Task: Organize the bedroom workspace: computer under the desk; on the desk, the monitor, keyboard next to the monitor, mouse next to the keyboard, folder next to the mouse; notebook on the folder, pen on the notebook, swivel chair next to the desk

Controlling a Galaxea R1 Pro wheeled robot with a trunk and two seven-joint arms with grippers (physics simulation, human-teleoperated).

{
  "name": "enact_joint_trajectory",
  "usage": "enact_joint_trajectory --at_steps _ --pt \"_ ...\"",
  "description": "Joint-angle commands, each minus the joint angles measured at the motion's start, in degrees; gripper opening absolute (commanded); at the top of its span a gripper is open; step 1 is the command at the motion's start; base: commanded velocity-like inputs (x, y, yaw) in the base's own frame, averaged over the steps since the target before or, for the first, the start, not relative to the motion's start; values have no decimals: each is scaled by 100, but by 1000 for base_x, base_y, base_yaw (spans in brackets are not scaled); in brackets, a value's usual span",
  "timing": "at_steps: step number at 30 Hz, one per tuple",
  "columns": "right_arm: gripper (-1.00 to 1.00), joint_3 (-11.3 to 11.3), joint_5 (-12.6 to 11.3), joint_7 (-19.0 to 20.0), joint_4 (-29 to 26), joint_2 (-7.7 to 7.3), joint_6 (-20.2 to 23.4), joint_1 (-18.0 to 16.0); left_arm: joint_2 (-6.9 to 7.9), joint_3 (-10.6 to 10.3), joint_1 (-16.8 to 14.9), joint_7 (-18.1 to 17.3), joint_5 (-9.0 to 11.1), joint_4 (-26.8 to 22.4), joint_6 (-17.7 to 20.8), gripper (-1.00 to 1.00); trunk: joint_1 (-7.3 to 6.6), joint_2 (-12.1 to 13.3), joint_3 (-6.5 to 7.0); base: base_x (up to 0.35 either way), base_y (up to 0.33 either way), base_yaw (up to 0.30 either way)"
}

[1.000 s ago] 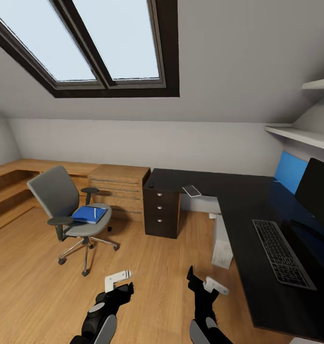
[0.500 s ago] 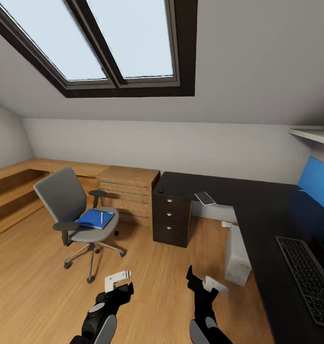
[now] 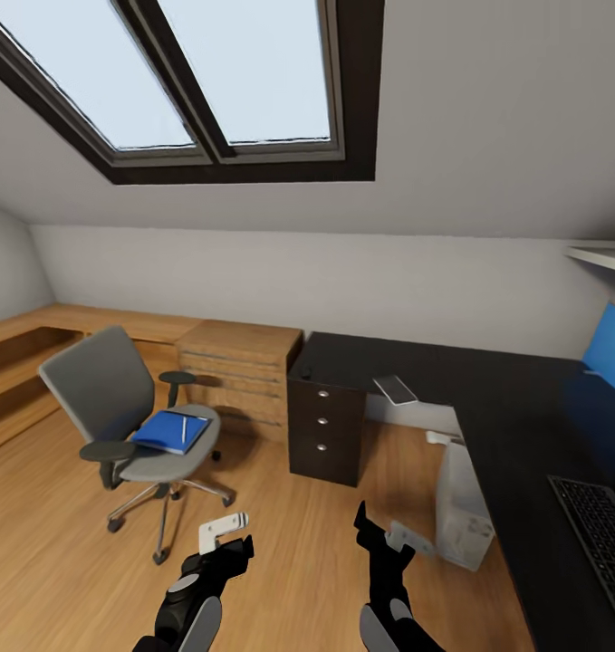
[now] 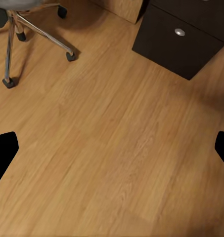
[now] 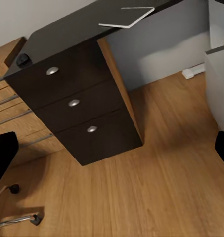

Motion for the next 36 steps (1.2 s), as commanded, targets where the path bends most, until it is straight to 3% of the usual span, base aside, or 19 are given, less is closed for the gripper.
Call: enact_joint_trajectory --at_steps 1,16,21,24,27,29,31,32,34,36 --pt "100 23 -12 -40 3 0 -29 -7 2 -8 -6 52 51 -8 10 100 6 -10 -11 322 0 0" --pt "100 32 -7 -28 12 0 -405 -7 2 -1 -6 52 51 -8 9 100 6 -10 -11 322 0 0" --pt "100 22 -47 -37 -24 0 -303 -7 2 0 -6 50 52 -8 10 100 6 -10 -11 322 0 0" --pt "100 10 -61 -49 -321 0 29 -7 2 -2 -6 50 54 -8 9 100 6 -10 -11 322 0 0" --pt "100 3 -57 -66 -778 0 894 -7 2 -6 -6 50 52 -8 9 100 6 -10 -11 322 0 0" --pt "100 -10 -30 -245 -1369 0 2499 -7 2 -3 -6 50 51 -8 9 100 6 -10 -11 322 0 0" --pt "100 -18 -22 -470 -1676 0 3252 -7 2 -2 -6 50 51 -8 9 100 6 -10 -11 322 0 0" --pt "100 -23 -18 -809 -2009 0 3920 -7 2 -4 -6 50 51 -8 9 100 6 -10 -11 322 0 0" --pt "100 -25 -25 -1397 -2495 0 4661 -7 -2 -6 -6 50 51 -8 9 100 6 -10 -11 322 0 0" --pt "100 -16 -37 -1889 -2937 0 5081 -5 -5 -12 -6 48 51 -8 9 100 6 -10 -11 322 0 0"
